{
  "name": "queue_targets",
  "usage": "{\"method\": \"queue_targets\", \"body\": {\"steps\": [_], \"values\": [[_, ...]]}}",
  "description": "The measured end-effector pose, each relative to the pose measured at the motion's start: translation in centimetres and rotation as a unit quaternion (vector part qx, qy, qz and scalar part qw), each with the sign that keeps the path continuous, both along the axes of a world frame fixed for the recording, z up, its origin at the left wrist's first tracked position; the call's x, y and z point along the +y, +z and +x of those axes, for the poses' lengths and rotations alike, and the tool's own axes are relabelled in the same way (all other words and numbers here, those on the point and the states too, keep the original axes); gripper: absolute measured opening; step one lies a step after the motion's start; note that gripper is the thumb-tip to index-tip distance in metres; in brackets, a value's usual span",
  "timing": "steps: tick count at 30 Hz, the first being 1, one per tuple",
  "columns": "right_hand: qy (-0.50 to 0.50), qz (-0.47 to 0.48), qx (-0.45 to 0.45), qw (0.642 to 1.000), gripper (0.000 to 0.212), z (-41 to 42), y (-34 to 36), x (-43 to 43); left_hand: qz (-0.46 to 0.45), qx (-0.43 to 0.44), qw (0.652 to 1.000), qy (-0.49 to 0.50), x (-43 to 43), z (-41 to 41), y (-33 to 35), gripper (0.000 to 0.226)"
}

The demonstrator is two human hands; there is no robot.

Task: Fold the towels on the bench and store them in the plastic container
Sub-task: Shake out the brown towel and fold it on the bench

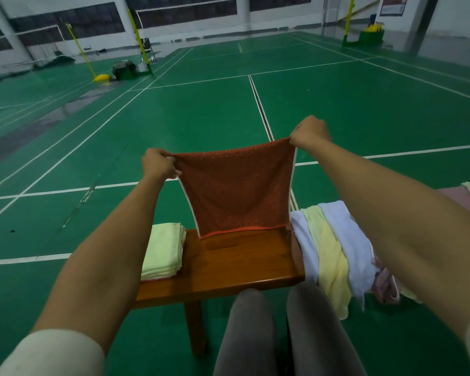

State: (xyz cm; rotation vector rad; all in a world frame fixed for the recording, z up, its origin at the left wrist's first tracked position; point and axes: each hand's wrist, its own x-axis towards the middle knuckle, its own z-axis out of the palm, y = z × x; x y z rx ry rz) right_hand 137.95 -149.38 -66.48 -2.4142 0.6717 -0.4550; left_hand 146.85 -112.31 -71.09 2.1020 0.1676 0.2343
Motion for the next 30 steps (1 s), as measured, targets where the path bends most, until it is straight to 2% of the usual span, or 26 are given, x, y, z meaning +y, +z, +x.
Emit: {"method": "queue_targets", "body": {"steps": [2, 4, 6, 10, 13, 16, 19, 21, 23, 26, 28, 30], "values": [[0.012, 0.088, -0.015, 0.996, 0.014, 0.0, -0.2, 0.0, -0.163, 0.015, 0.987, 0.008, -1.1, 0.1, 0.3, 0.013], [0.025, 0.190, -0.032, 0.981, 0.018, 0.0, -0.2, 0.5, -0.247, 0.015, 0.969, 0.000, -2.1, 0.0, 0.6, 0.019], [0.022, 0.272, -0.067, 0.960, 0.017, 0.2, -0.3, 0.9, -0.262, 0.002, 0.965, -0.016, -2.4, 0.3, 0.6, 0.012], [0.059, 0.391, -0.122, 0.910, 0.020, -0.2, -0.2, 0.8, -0.281, -0.044, 0.957, -0.051, -1.8, 0.6, 0.7, 0.016], [0.086, 0.442, -0.143, 0.881, 0.026, -1.7, -0.3, 0.7, -0.326, -0.057, 0.942, -0.053, -1.5, -0.8, 0.5, 0.024], [0.084, 0.467, -0.122, 0.872, 0.029, -3.7, -1.3, 0.6, -0.311, -0.039, 0.948, -0.058, -0.8, -2.7, -0.8, 0.026], [0.135, 0.477, -0.014, 0.869, 0.027, -6.3, -3.1, 0.0, -0.236, -0.002, 0.970, -0.059, 0.3, -5.1, -2.5, 0.025], [0.189, 0.453, 0.085, 0.867, 0.025, -8.0, -4.6, -0.8, -0.110, 0.047, 0.989, -0.088, 1.2, -6.9, -3.8, 0.017], [0.220, 0.438, 0.171, 0.855, 0.024, -9.5, -6.0, -1.6, 0.012, 0.100, 0.986, -0.133, 2.2, -8.6, -5.4, 0.013], [0.247, 0.405, 0.340, 0.812, 0.023, -11.6, -7.6, -2.1, 0.081, 0.197, 0.958, -0.194, 3.7, -10.6, -7.5, 0.012], [0.256, 0.347, 0.464, 0.774, 0.022, -12.4, -8.8, -2.2, 0.112, 0.293, 0.916, -0.249, 4.3, -11.8, -8.3, 0.013], [0.260, 0.287, 0.550, 0.740, 0.027, -12.9, -10.3, -2.3, 0.136, 0.389, 0.863, -0.292, 4.4, -12.7, -8.9, 0.018]]}}
